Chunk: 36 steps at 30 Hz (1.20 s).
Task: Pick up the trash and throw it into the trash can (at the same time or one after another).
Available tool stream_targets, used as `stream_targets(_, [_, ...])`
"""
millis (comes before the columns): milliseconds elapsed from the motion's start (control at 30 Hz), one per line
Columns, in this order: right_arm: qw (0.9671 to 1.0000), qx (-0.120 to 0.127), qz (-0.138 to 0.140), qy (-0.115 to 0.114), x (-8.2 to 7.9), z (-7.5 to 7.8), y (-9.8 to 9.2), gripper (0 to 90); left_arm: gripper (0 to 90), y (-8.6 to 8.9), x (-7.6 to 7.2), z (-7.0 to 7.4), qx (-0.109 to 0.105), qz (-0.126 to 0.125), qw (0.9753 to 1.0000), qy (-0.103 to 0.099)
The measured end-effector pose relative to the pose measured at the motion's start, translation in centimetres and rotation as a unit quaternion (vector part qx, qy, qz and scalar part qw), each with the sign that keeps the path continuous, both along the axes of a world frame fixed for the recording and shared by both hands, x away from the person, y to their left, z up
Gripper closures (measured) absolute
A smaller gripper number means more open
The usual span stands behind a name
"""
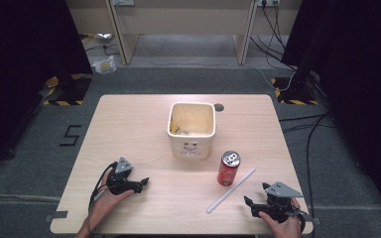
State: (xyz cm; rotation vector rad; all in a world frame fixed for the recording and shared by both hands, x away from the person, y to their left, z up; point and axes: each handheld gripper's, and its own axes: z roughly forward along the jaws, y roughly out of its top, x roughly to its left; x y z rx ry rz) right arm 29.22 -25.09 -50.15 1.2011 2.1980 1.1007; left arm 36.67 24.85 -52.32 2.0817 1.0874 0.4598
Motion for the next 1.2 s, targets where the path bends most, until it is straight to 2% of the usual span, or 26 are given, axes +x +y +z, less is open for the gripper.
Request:
stream_targets(633, [0.9997,0.01,0.01,-0.019,-0.1,1.1,0.6,15.1,14.3,0.0,0.0,0.0,0.0,0.0,1.0,0.0])
stream_targets(767, [0.9993,0.013,0.016,-0.03,-0.1,1.8,1.1,15.1,14.3,0.0,0.0,0.0,0.0,0.0,1.0,0.0])
stream_targets(1200, [0.9985,0.016,0.028,-0.044,0.7,2.9,2.8,14.9,14.3,0.0,0.0,0.0,0.0,0.0,1.0,0.0])
